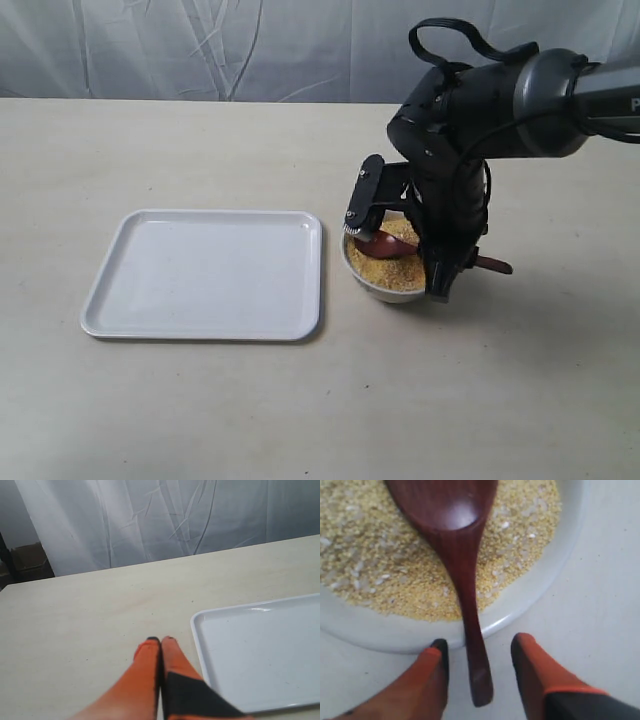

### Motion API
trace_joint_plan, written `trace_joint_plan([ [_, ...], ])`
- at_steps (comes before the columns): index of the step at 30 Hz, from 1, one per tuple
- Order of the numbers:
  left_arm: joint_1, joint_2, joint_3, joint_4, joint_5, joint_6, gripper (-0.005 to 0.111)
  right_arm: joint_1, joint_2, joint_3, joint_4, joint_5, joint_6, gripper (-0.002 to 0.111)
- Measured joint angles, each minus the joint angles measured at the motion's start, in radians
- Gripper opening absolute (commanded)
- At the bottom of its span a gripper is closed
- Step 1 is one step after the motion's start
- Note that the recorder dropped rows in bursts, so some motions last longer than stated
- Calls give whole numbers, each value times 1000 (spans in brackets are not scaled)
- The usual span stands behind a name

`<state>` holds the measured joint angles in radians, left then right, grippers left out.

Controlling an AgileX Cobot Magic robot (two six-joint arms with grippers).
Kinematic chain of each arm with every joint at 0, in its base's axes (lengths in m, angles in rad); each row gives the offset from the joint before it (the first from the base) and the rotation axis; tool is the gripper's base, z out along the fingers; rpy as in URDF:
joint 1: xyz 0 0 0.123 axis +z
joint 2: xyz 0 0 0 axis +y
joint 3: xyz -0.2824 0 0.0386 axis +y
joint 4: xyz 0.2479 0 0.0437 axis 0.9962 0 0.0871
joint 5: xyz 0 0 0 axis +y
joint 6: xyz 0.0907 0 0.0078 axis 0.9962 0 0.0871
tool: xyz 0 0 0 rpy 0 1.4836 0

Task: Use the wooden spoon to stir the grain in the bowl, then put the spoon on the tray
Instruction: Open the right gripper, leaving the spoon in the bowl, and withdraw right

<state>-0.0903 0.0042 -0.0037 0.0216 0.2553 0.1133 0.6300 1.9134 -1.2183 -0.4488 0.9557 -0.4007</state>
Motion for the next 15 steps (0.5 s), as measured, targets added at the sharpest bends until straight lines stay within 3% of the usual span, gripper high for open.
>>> trace_joint_plan([
  [8,0,0,0,0,0,0,0,0,-219,0,75,21,146,52],
  [11,0,0,0,0,0,0,0,-32,-304,0,278,21,155,52],
  [15,0,0,0,0,0,0,0,-173,-343,26,568,16,146,52],
])
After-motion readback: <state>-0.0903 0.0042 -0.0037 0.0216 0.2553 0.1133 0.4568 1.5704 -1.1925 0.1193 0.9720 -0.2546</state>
